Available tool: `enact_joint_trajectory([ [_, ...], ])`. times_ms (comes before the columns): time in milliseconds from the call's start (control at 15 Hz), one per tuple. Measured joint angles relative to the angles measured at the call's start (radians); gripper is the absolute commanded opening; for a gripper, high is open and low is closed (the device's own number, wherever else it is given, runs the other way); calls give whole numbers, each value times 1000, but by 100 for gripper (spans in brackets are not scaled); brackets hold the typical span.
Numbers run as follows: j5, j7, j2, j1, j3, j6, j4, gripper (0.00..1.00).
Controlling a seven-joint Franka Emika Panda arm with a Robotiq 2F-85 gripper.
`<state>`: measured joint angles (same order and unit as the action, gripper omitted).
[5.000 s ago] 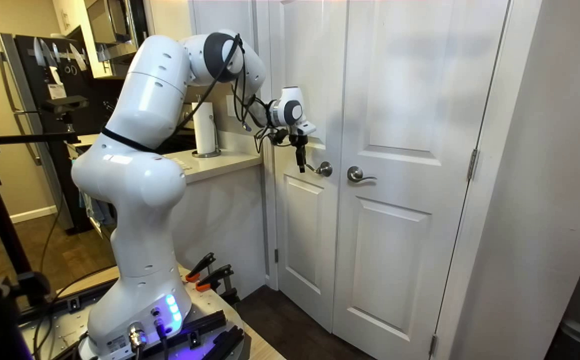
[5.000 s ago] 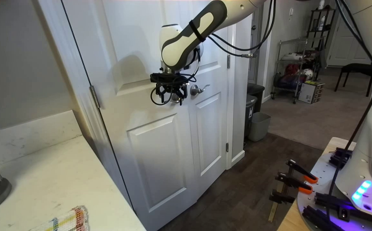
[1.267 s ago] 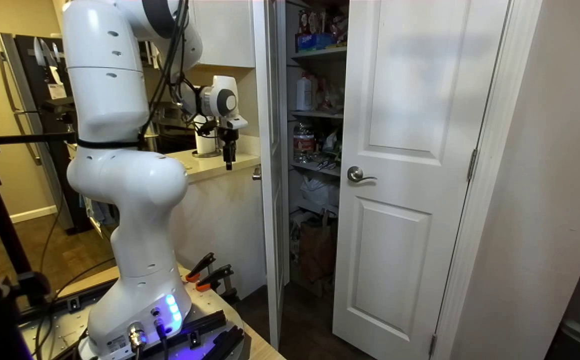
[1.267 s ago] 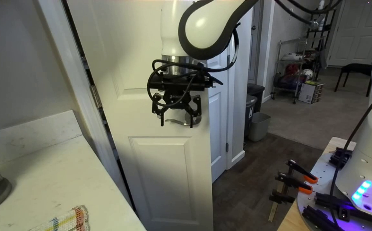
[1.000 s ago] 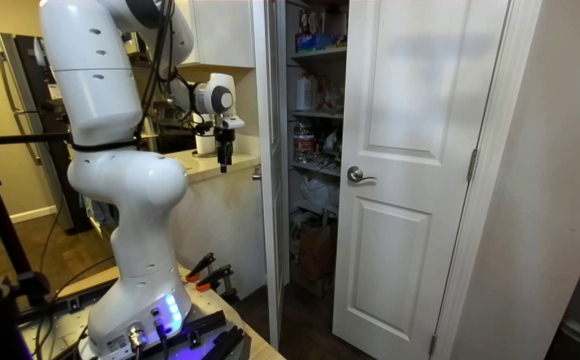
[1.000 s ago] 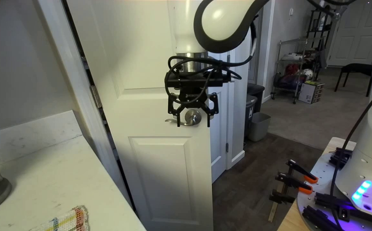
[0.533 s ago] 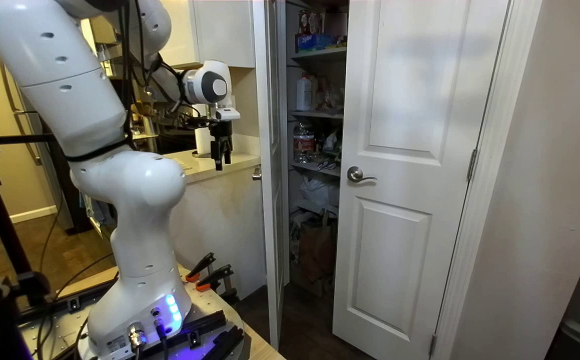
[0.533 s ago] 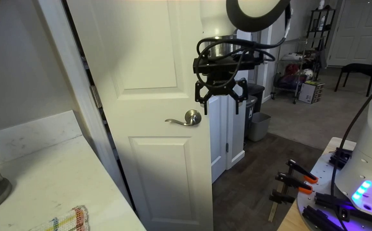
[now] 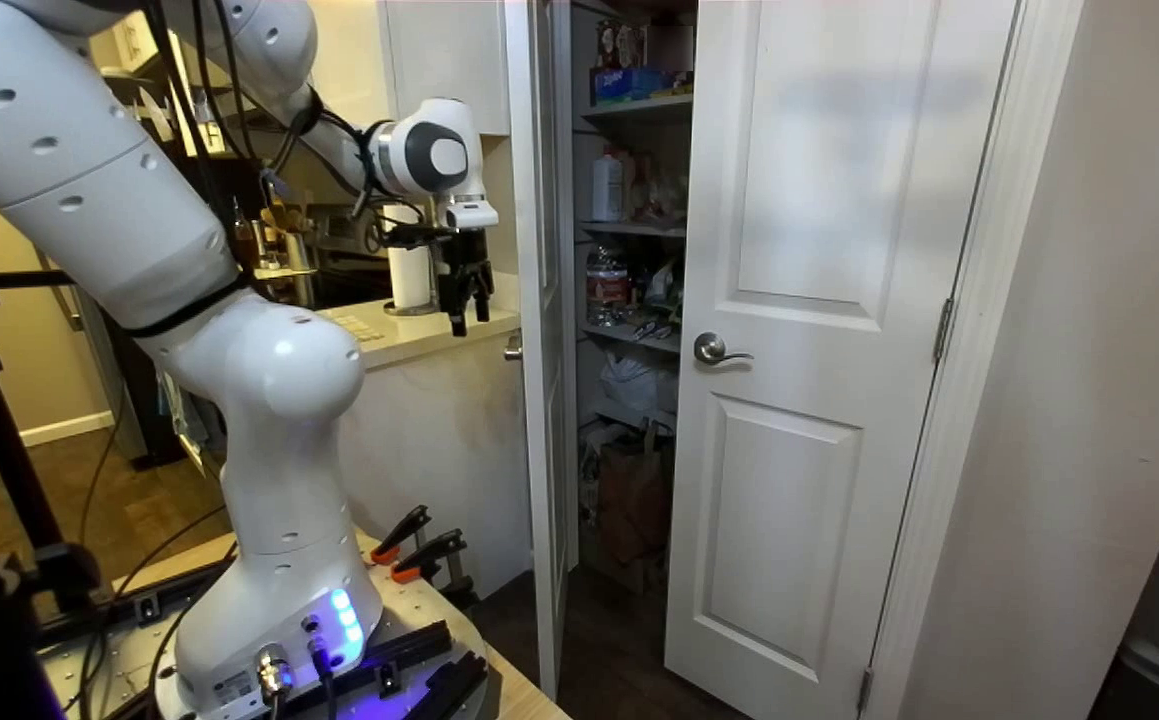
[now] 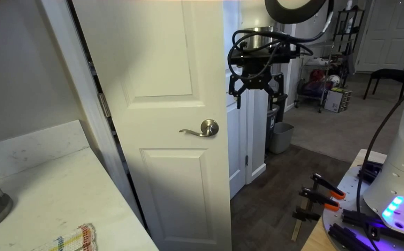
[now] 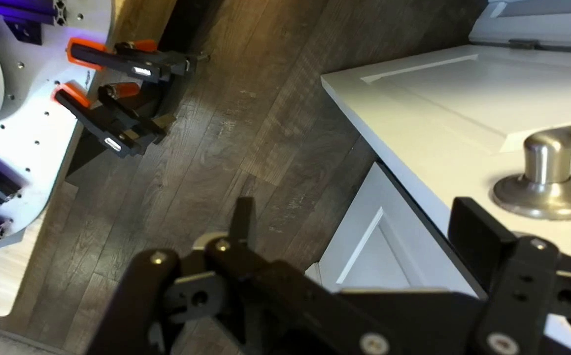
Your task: Open the door
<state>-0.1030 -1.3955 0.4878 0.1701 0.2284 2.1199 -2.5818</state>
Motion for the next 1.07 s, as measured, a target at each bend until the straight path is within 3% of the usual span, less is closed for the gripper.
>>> enact_joint_trajectory([
  [467, 79, 67, -10, -189, -119, 1, 10, 100],
  [733, 86, 75, -62, -224, -131, 30, 57, 100],
  [1067, 95, 140, -190, -232, -158, 218, 115, 100],
])
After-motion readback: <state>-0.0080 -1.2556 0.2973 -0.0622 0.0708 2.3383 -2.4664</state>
